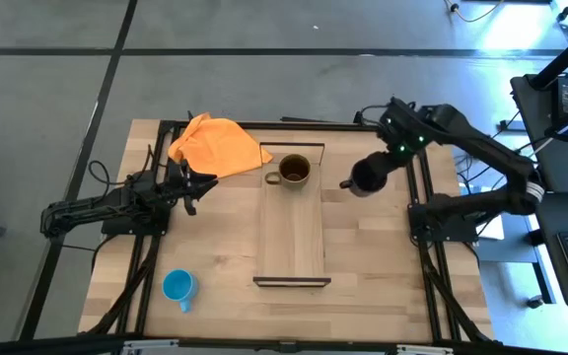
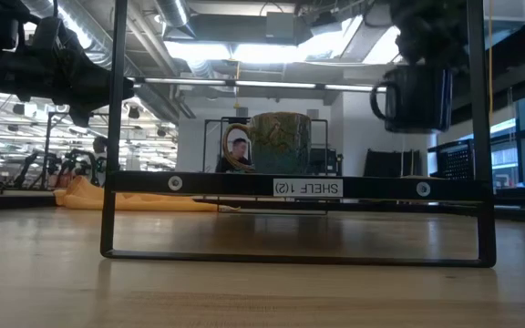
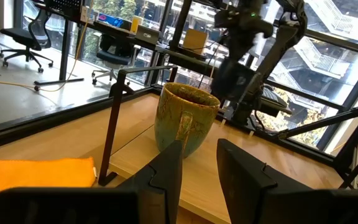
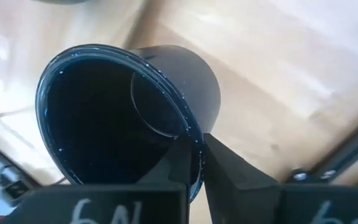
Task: Stack small to large cups/mugs on shelf
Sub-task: Put the blue mug on the shelf
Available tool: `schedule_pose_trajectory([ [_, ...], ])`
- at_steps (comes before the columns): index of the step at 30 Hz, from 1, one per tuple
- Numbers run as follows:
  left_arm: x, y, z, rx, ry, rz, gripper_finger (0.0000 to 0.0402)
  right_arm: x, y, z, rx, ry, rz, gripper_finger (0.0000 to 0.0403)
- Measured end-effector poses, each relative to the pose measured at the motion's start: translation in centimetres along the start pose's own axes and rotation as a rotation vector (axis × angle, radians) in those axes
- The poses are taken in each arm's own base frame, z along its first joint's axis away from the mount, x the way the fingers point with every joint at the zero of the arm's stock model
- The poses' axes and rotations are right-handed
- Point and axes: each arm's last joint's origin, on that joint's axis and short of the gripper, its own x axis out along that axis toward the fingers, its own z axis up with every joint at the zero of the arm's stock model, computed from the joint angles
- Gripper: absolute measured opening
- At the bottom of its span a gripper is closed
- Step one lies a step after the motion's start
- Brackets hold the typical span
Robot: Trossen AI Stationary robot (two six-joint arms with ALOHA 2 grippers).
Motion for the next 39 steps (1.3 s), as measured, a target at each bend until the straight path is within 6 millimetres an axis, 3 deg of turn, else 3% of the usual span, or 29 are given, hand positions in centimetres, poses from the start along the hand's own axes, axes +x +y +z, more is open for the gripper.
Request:
schedule_pose_trajectory([
  [10, 0.0, 0.0, 0.0, 0.000, 0.000, 0.000, 0.0094, 2.1, 7.6, -1.8, 0.122, -0.110, 0.151, 0.0025],
  [20, 0.0, 0.0, 0.0, 0.000, 0.000, 0.000, 0.0094, 8.0, 14.2, -1.5, 0.197, -0.103, 0.256, 0.0027],
  [27, 0.0, 0.0, 0.0, 0.000, 0.000, 0.000, 0.0094, 9.5, 15.8, -2.4, 0.241, -0.098, 0.261, 0.0029],
  [39, 0.0, 0.0, 0.0, 0.000, 0.000, -0.001, 0.0094, 12.5, 16.7, -2.7, 0.270, -0.121, 0.166, 0.0033],
])
